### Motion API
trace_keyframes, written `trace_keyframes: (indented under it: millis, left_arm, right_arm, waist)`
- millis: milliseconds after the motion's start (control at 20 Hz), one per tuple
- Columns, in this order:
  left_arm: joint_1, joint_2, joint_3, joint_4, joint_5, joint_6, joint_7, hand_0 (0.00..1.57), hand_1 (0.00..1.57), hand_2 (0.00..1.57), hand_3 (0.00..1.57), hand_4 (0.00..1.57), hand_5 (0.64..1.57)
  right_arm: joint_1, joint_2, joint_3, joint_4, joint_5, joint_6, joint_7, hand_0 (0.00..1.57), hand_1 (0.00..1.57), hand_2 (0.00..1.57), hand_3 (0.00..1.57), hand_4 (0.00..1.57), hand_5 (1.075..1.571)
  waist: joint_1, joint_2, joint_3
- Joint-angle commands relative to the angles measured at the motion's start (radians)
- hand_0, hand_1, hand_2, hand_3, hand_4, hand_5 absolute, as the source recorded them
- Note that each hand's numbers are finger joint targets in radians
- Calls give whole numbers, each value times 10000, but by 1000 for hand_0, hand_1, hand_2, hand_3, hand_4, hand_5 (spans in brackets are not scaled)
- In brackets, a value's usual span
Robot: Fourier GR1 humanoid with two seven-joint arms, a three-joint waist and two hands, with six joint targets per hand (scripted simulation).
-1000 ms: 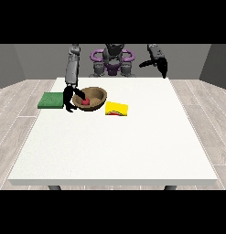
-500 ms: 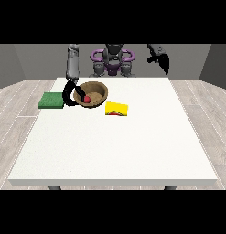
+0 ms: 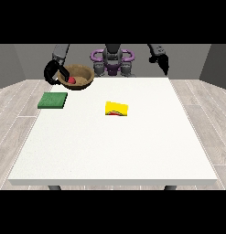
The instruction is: Pick the cup and pour the ball into the bowl, then pick the bowl and place it on the pad
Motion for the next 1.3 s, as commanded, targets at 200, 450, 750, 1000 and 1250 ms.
trace_keyframes:
  millis: [200, 450, 750, 1000, 1250]
  left_arm:
    - [73, -116, 268, 390, -82, 320, -312, 0, 0, 0, 0, 1029, 1430]
    - [-115, 761, 910, -235, 747, -731, -215, 0, 0, 0, 0, 1254, 1503]
    - [-505, 3750, 3572, 707, 2769, -2910, -723, 0, 0, 0, 0, 1296, 1571]
    - [-266, 4419, 4156, 1589, 3165, -3836, -1493, 0, 0, 0, 0, 1248, 1569]
    - [-617, 4540, 4047, 1397, 3223, -3603, -924, 0, 0, 0, 0, 1187, 1557]
  right_arm:
    - [573, 37, -63, -1302, -118, 247, 567, 1571, 1571, 1571, 728, 777, 1571]
    - [925, -1994, -1056, -788, -666, 1825, -448, 1571, 1571, 1571, 217, 878, 1570]
    - [1436, -2082, -1662, -847, -1098, 1669, -1675, 1571, 1571, 1571, 0, 864, 1570]
    - [1339, -2427, -1937, -676, -1146, 1652, -1893, 1571, 1571, 1571, 0, 793, 1566]
    - [1250, -2171, -2079, -95, -1087, 1214, -2342, 1571, 1571, 1571, 0, 685, 1567]
  waist:
    - [-600, 35, 18]
    - [-93, 861, 24]
    - [177, 1711, 17]
    - [364, 2178, 18]
    - [308, 2119, 26]
